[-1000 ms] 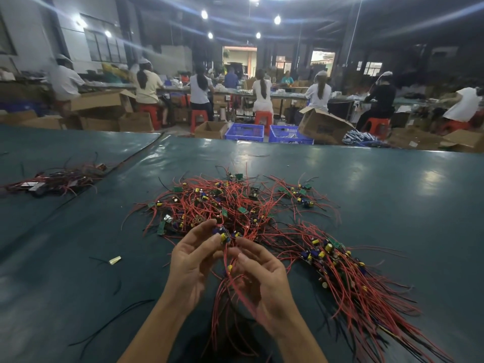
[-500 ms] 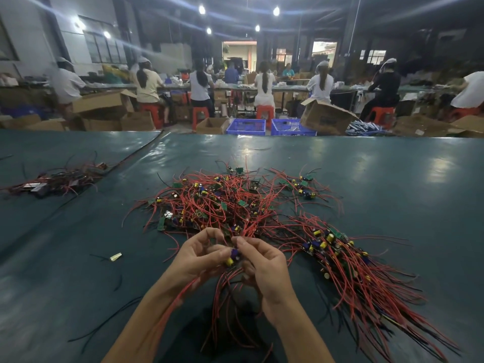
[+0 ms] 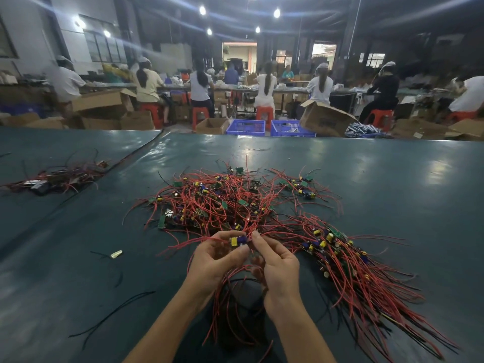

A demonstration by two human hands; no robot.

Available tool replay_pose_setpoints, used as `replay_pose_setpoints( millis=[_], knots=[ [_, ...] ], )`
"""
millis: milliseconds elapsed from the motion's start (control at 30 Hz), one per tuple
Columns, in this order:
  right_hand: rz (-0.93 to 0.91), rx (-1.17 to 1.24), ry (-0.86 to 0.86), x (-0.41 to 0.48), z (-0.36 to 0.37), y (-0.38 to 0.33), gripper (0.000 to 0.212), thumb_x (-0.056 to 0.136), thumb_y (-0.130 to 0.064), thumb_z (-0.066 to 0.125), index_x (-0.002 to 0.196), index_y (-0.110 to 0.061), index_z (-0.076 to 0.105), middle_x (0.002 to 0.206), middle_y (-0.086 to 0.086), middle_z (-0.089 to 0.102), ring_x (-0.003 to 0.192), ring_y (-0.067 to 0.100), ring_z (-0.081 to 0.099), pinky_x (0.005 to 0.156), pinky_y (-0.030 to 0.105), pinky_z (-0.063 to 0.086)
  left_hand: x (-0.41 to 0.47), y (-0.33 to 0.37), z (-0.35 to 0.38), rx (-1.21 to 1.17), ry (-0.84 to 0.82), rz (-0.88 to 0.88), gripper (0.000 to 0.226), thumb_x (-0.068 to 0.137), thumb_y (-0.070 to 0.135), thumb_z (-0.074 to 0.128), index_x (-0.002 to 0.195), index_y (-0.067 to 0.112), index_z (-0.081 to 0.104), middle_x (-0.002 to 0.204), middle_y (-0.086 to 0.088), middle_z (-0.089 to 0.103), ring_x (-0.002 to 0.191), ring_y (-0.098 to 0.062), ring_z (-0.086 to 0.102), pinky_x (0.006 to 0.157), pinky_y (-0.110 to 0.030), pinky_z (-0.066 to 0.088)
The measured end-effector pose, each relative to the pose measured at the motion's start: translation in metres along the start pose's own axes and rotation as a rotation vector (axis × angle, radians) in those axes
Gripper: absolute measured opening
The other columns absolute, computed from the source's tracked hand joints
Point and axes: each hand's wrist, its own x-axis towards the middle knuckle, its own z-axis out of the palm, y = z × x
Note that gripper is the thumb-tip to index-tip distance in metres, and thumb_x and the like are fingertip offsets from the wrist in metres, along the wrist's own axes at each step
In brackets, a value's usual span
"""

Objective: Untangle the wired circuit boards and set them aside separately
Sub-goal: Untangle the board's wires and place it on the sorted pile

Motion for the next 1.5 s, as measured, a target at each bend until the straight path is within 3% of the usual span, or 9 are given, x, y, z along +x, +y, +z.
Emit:
replay_pose_setpoints(
  millis=[200, 467, 667, 867, 1000, 1100, 1300, 1400, 1500],
  knots=[
    [-0.026, -0.003, -0.064, -0.002, 0.006, 0.007, 0.006, 0.076, -0.010, 0.079, 0.071, -0.010, 0.077, 0.077, 0.016, 0.073, 0.065, 0.022, 0.066, 0.058, 0.027, 0.058, 0.009, -0.015, -0.007, 0.036, 0.076, 0.015, 0.019, 0.090, 0.001, 0.053, 0.074, 0.011, 0.054, 0.057, -0.002, 0.058, 0.038, 0.001, 0.053, 0.040, -0.009, 0.041],
    [-0.021, -0.052, -0.086, -0.004, 0.004, 0.010, 0.006, 0.081, -0.012, 0.077, 0.075, -0.010, 0.077, 0.082, 0.017, 0.074, 0.070, 0.023, 0.070, 0.059, 0.027, 0.058, 0.019, -0.031, -0.013, 0.182, 0.101, 0.048, 0.021, 0.093, 0.013, 0.055, 0.073, 0.019, 0.059, 0.063, 0.001, 0.060, 0.045, 0.000, 0.053, 0.049, -0.011, 0.041],
    [-0.038, -0.085, -0.066, -0.009, 0.002, 0.010, 0.011, 0.081, -0.016, 0.077, 0.070, -0.015, 0.077, 0.081, 0.014, 0.074, 0.074, 0.024, 0.069, 0.069, 0.033, 0.059, 0.019, -0.036, -0.018, 0.299, 0.119, 0.055, 0.033, 0.090, 0.022, 0.061, 0.059, 0.029, 0.066, 0.062, -0.004, 0.059, 0.055, -0.018, 0.050, 0.060, -0.032, 0.039],
    [0.126, 0.059, -0.037, -0.011, 0.001, 0.005, 0.008, 0.080, -0.007, 0.076, 0.072, -0.009, 0.076, 0.080, 0.017, 0.074, 0.067, 0.025, 0.071, 0.055, 0.029, 0.057, 0.019, -0.038, -0.015, 0.343, 0.127, 0.068, 0.022, 0.064, 0.056, 0.064, 0.056, 0.036, 0.066, 0.056, 0.002, 0.058, 0.055, -0.020, 0.050, 0.063, -0.035, 0.040],
    [0.186, 0.064, -0.027, -0.009, 0.000, 0.002, 0.008, 0.079, -0.008, 0.076, 0.082, -0.001, 0.078, 0.085, 0.021, 0.075, 0.067, 0.029, 0.072, 0.052, 0.028, 0.056, 0.024, -0.044, -0.017, 0.348, 0.159, 0.080, 0.029, 0.084, 0.029, 0.070, 0.056, 0.030, 0.066, 0.058, -0.003, 0.058, 0.056, -0.023, 0.051, 0.066, -0.040, 0.041],
    [0.235, 0.060, 0.034, -0.003, -0.001, -0.002, 0.016, 0.078, -0.012, 0.078, 0.088, 0.001, 0.077, 0.084, 0.021, 0.074, 0.068, 0.032, 0.069, 0.056, 0.034, 0.057, 0.028, -0.051, -0.019, 0.332, 0.170, 0.091, 0.030, 0.086, 0.021, 0.068, 0.056, 0.024, 0.065, 0.054, -0.003, 0.058, 0.053, -0.021, 0.051, 0.062, -0.036, 0.041],
    [0.177, 0.058, 0.160, 0.011, -0.013, -0.012, 0.011, 0.081, -0.015, 0.077, 0.084, -0.005, 0.076, 0.056, -0.002, 0.056, 0.035, 0.005, 0.037, 0.032, 0.018, 0.028, 0.029, -0.053, -0.017, 0.186, 0.113, 0.121, 0.038, 0.086, 0.003, 0.065, 0.050, 0.014, 0.065, 0.046, -0.004, 0.051, 0.040, -0.010, 0.047, 0.045, -0.018, 0.040],
    [0.157, 0.079, 0.212, 0.015, -0.017, -0.017, 0.012, 0.084, -0.017, 0.075, 0.085, -0.005, 0.074, 0.049, -0.003, 0.049, 0.032, 0.006, 0.033, 0.030, 0.017, 0.025, 0.029, -0.054, -0.016, 0.181, 0.089, 0.130, 0.039, 0.087, 0.002, 0.064, 0.049, 0.013, 0.064, 0.044, -0.005, 0.050, 0.039, -0.010, 0.047, 0.045, -0.018, 0.041],
    [0.097, 0.158, 0.256, 0.017, -0.018, -0.018, 0.008, 0.085, -0.012, 0.073, 0.082, -0.005, 0.072, 0.059, -0.001, 0.060, 0.036, 0.003, 0.038, 0.032, 0.016, 0.028, 0.028, -0.053, -0.015, 0.179, 0.068, 0.133, 0.040, 0.087, 0.002, 0.064, 0.049, 0.014, 0.064, 0.047, -0.007, 0.052, 0.040, -0.010, 0.048, 0.045, -0.018, 0.041]
  ],
)
